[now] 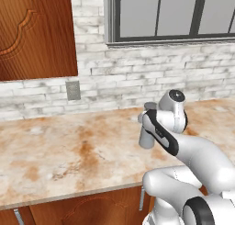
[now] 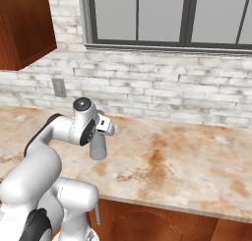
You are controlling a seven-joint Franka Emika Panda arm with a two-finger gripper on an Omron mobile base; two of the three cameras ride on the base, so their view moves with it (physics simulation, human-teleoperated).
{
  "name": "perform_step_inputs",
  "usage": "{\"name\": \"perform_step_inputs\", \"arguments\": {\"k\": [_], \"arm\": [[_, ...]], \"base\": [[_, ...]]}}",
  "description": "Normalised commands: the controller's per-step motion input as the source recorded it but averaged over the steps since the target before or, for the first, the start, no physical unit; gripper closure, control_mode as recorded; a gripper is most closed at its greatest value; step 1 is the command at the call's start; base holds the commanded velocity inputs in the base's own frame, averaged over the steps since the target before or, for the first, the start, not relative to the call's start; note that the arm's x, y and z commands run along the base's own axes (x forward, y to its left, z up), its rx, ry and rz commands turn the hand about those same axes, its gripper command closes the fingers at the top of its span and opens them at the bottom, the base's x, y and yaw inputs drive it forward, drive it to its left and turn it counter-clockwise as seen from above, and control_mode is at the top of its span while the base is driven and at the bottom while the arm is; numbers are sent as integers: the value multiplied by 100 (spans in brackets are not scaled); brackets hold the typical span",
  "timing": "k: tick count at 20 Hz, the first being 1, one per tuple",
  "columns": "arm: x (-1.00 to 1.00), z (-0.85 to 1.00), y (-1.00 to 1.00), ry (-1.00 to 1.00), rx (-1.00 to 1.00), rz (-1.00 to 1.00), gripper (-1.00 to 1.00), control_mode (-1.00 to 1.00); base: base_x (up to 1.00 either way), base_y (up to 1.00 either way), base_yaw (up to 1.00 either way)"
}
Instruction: There is a tray on the dining counter. Grab the cup, mug, and pitcher and place them on the tray. The pitcher may be placed next to the tray if it cannot fit the tray.
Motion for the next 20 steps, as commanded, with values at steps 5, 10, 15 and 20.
{"name": "perform_step_inputs", "arguments": {"k": [5, 10, 15, 20], "arm": [[0, 0, 0, 0, 0, 0, 100, -100], [3, 0, 0, 0, 0, 0, 100, -100], [11, 23, 0, 0, 0, 0, 100, -100], [-7, 60, 0, -5, 0, 0, 100, -100]], "base": [[0, 0, 0], [0, 0, 0], [0, 0, 0], [0, 0, 0]]}}
